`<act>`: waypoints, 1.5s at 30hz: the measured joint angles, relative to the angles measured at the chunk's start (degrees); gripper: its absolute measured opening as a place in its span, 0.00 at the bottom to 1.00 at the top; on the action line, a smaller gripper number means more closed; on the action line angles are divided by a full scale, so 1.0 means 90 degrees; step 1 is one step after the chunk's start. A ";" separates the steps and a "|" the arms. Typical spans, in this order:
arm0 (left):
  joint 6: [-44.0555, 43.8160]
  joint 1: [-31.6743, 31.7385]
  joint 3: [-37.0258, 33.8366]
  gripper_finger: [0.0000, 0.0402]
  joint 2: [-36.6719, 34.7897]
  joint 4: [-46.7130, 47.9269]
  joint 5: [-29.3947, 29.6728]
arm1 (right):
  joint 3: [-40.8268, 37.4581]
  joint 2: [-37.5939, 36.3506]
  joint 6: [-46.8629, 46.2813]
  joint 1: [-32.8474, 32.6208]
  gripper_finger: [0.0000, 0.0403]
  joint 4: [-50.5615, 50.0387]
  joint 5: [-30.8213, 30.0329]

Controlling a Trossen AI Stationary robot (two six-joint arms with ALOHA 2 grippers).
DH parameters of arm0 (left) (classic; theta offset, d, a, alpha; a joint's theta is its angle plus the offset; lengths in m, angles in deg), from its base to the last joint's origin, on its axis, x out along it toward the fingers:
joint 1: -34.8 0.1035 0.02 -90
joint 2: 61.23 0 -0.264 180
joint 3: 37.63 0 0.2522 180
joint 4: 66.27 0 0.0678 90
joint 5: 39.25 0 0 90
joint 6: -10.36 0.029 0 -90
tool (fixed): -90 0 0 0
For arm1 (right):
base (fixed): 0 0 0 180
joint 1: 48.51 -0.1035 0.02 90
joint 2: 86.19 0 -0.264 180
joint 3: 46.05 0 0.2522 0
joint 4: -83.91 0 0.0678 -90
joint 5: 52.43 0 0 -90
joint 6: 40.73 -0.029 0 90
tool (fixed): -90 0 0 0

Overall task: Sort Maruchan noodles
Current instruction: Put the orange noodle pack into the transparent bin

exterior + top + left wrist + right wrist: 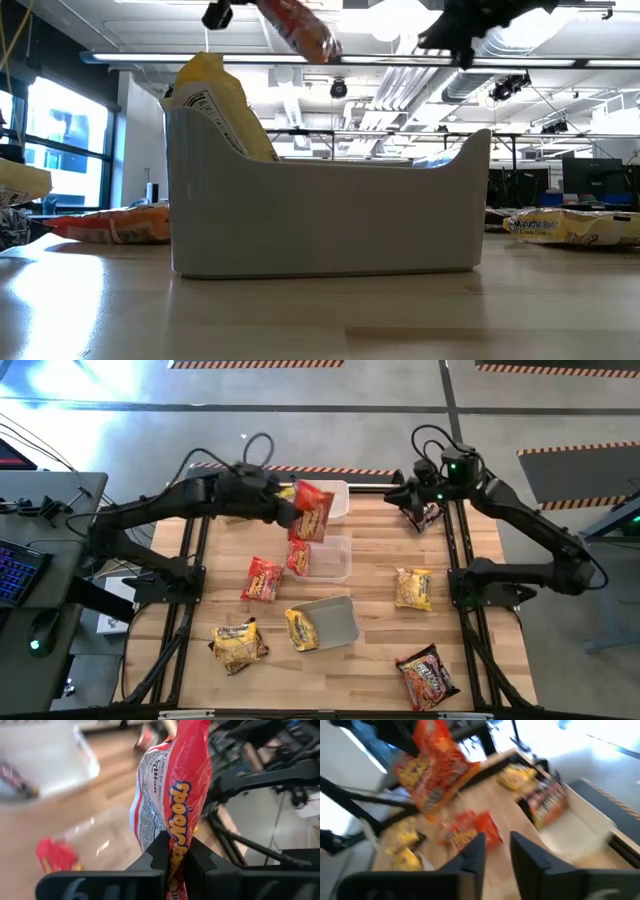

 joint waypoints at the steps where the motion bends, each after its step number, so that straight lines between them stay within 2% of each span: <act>1: -0.0182 -0.0055 0.0060 0.04 0.0123 0.0131 -0.0002 | 0.0000 -0.0051 0.0135 0.0034 0.14 -0.0206 -0.0072; 5: -0.0781 -0.0299 0.0371 0.04 0.0781 0.0471 0.0012 | 0.0000 -0.0128 0.0444 0.0104 0.02 -0.0624 -0.0136; 12: -0.1652 -0.0634 0.1383 0.04 0.2078 0.1740 0.0230 | 0.0000 -0.0128 0.0826 0.0102 0.05 -0.1203 -0.0122; 21: -0.2116 -0.0760 0.2329 0.04 0.3328 0.2934 0.0474 | 0.0000 -0.0128 0.1368 0.0100 0.00 -0.1662 -0.0117; 26: -0.2198 -0.0703 0.2488 0.04 0.3700 0.3485 0.0580 | 0.0000 -0.0128 0.1446 0.0100 0.00 -0.1702 -0.0112; 37: -0.2192 -0.0457 0.2492 0.04 0.3928 0.3565 0.0775 | 0.0000 -0.0128 0.1480 0.0100 0.00 -0.1698 -0.0107; 45: -0.2090 -0.0368 0.2488 0.04 0.4089 0.3374 0.0611 | 0.0000 -0.0128 0.1488 0.0100 0.00 -0.1696 -0.0105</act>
